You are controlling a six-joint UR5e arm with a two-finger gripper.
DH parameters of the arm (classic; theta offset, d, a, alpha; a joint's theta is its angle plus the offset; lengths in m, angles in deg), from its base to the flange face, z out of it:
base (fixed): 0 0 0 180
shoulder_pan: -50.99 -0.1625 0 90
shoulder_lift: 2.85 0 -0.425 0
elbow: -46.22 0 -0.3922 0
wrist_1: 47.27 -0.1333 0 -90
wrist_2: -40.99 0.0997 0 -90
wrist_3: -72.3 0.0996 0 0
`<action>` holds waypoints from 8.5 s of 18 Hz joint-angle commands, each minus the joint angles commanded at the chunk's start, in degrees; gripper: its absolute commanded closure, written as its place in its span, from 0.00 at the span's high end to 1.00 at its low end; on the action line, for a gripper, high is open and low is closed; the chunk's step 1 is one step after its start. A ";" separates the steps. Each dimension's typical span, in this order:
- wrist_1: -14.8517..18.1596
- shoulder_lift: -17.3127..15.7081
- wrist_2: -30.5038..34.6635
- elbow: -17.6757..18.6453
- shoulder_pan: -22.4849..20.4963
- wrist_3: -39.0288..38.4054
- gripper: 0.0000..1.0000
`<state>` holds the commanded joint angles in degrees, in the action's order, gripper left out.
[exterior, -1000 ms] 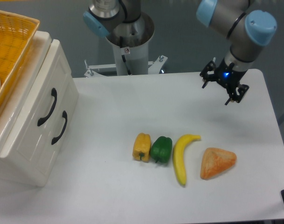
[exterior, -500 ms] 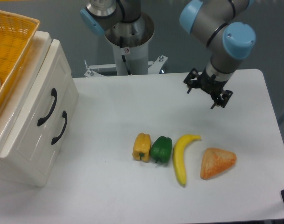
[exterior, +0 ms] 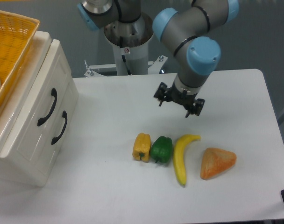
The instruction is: Slide the top white drawer open
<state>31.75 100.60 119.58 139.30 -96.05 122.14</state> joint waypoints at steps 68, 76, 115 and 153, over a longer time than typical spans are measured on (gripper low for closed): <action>2.64 -0.44 -9.85 -2.64 24.35 -32.79 1.00; 2.99 -0.09 -9.85 -2.64 24.61 -32.79 1.00; 2.37 1.67 -7.83 -3.43 22.15 -26.91 1.00; 3.78 0.96 -4.14 -4.04 13.10 -12.93 1.00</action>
<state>35.53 101.56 115.44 135.26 -82.95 109.22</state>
